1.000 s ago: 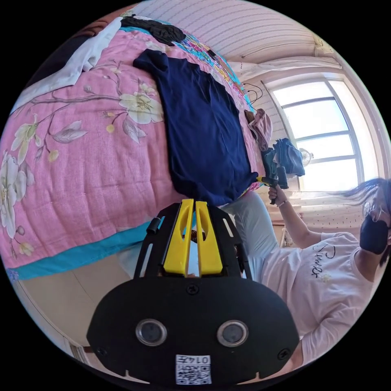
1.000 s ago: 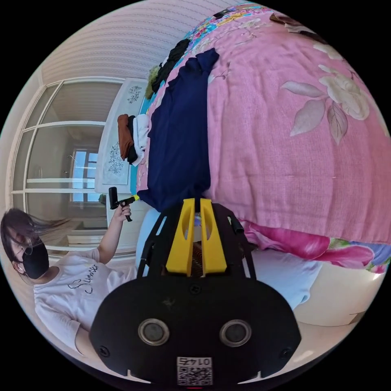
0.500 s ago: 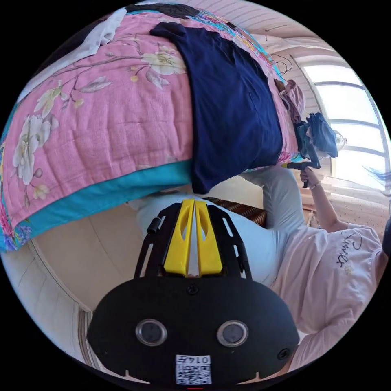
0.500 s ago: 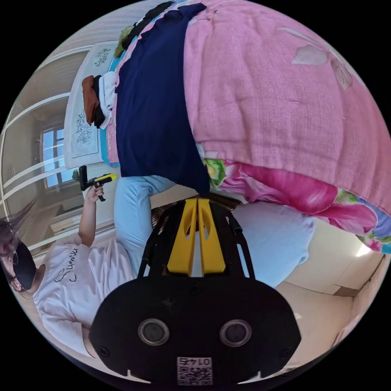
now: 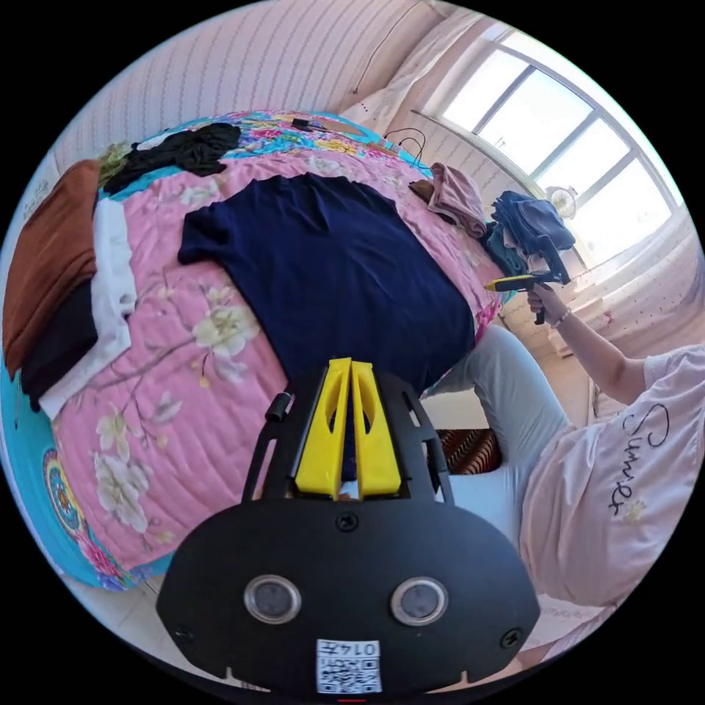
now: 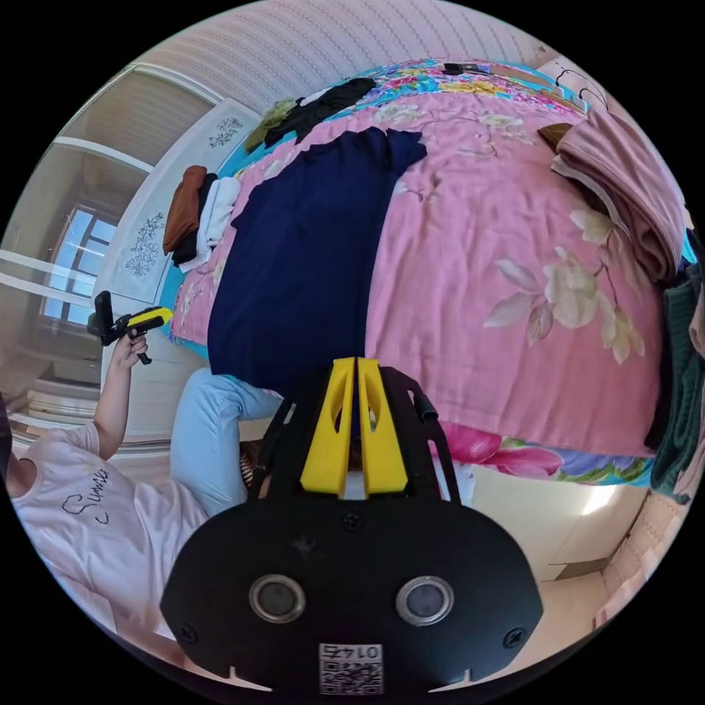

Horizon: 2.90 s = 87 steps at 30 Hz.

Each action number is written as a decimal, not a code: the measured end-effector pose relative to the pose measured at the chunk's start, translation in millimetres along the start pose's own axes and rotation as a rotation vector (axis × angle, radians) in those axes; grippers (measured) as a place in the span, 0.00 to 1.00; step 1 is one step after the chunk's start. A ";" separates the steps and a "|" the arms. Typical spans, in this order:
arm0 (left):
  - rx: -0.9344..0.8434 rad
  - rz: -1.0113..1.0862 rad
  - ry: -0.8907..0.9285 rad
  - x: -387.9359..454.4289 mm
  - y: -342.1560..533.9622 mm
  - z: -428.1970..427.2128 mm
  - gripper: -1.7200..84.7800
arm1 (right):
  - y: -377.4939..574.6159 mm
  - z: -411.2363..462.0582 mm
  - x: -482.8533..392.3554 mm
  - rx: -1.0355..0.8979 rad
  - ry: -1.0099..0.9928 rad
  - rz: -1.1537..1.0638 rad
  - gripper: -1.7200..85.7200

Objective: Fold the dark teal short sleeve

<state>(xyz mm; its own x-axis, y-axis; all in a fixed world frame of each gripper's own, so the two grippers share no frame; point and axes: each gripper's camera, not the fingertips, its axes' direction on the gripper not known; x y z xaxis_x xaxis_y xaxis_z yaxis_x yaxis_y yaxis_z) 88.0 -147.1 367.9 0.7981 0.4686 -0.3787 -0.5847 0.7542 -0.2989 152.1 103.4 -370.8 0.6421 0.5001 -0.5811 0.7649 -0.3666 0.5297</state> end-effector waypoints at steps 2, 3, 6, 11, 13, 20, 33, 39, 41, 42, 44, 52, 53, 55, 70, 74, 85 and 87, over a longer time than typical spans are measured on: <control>0.007 0.051 -0.012 3.6 -46.0 19.9 0.01 | -36.0 -3.2 12.3 0.034 0.024 0.005 0.06; 0.004 0.078 -0.027 4.6 -79.1 35.0 0.01 | -46.8 -3.8 16.1 0.052 0.031 0.004 0.06; -0.005 0.155 -0.043 6.3 -166.3 74.4 0.01 | -105.9 -3.7 39.4 0.153 0.023 0.026 0.08; 0.008 0.170 -0.006 13.8 -284.2 124.9 0.01 | -180.2 5.6 77.9 0.334 -0.079 0.133 0.11; -0.007 0.165 0.030 24.2 -323.9 140.9 0.01 | -191.4 11.9 85.0 0.343 -0.116 0.180 0.09; -0.088 0.266 -0.005 63.5 -403.8 165.2 0.01 | -130.3 0.8 100.9 0.470 -0.372 0.408 0.03; -0.350 0.498 -0.074 149.2 -525.2 316.8 0.08 | -113.1 -25.6 78.2 0.527 -0.337 0.545 0.08; -0.204 0.459 -0.063 134.5 -534.0 296.3 0.01 | -143.8 -42.1 64.5 0.453 -0.386 0.508 0.04; -0.176 0.458 -0.040 131.1 -536.7 295.5 0.01 | -154.2 -62.4 54.5 0.488 -0.378 0.492 0.03; -0.198 0.451 -0.040 128.5 -537.2 303.2 0.01 | -158.7 -65.6 52.0 0.480 -0.370 0.489 0.03; -0.250 0.436 -0.062 122.7 -533.7 319.4 0.02 | -179.8 -68.4 42.8 0.408 -0.298 0.494 0.03; -0.006 0.238 0.138 29.3 -448.8 175.1 0.08 | -218.1 -88.2 2.4 0.374 -0.245 0.545 0.03; 0.019 0.212 0.140 19.2 -432.8 161.8 0.08 | -223.5 -95.9 -5.5 0.387 -0.235 0.526 0.03; 0.101 0.056 0.116 -22.7 -361.4 117.4 0.08 | -233.1 -108.4 -17.4 0.392 -0.203 0.504 0.03; 0.322 -0.777 -0.244 -214.1 -72.2 -4.2 0.05 | -492.9 -55.0 -366.5 -0.010 -0.260 -0.276 0.03; 0.339 -0.826 -0.193 -252.5 -66.8 -4.7 0.06 | -584.1 -14.3 -482.9 -0.127 -0.203 -0.458 0.05; 0.382 -0.886 -0.036 -308.8 -38.2 -2.3 0.03 | -708.7 58.6 -609.5 -0.359 0.123 -0.545 0.03; 0.406 -0.866 -0.045 -306.6 -26.5 -20.2 0.02 | -716.7 47.0 -629.1 -0.337 0.064 -0.599 0.02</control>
<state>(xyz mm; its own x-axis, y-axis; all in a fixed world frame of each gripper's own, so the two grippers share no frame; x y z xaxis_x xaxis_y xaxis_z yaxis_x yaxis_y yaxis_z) -144.2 -320.1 474.3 0.9395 -0.3162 -0.1318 0.3000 0.9451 -0.1294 -797.6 14.7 -413.8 0.1017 0.5897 -0.8012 0.9223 0.2460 0.2981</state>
